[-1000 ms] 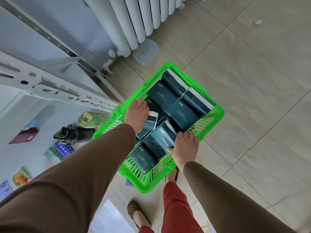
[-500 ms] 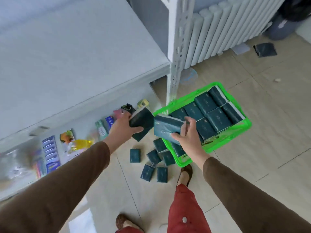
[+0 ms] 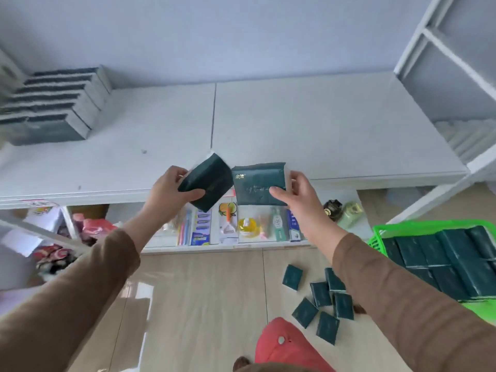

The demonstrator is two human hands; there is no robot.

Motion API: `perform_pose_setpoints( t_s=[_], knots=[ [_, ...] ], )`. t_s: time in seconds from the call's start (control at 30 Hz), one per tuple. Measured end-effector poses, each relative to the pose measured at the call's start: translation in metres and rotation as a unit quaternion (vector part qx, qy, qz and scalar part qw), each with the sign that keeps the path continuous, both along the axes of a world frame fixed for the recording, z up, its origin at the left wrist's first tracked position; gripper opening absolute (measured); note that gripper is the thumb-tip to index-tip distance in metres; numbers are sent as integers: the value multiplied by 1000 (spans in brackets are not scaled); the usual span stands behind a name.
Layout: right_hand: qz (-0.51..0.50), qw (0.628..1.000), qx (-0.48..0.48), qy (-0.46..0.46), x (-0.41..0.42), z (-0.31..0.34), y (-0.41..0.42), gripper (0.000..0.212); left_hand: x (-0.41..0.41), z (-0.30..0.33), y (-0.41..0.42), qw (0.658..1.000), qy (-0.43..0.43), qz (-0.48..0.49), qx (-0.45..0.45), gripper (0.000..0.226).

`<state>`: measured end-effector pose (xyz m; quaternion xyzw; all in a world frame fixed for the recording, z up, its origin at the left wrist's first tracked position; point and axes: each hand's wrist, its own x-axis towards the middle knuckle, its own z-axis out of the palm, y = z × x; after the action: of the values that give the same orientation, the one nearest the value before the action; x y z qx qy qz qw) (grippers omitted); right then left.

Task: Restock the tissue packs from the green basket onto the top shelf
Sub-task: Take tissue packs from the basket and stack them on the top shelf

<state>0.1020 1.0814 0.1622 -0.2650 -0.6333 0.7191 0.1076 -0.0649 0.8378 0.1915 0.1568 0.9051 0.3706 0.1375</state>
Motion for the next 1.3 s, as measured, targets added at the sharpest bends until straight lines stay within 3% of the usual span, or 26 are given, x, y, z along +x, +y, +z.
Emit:
perform_pose_setpoints(
  t_s=[0.17,0.5,0.87,1.07,1.3],
  knots=[
    [11,1000,20,4,-94,7,-25,46,-80,8,-39,998,42,32,-22,37],
    [36,995,87,32,-306,5,-24,38,-271,18,-57,981,140,54,-120,40],
    [-15,983,183,15,-480,-5,-34,37,-465,29,-45,942,243,-18,-231,42],
    [-17,977,210,-21,-543,-17,-47,40,-571,23,-44,923,283,-101,-239,37],
    [-29,966,250,-52,-609,-28,-69,34,-619,5,-59,880,346,-133,-298,49]
  ],
)
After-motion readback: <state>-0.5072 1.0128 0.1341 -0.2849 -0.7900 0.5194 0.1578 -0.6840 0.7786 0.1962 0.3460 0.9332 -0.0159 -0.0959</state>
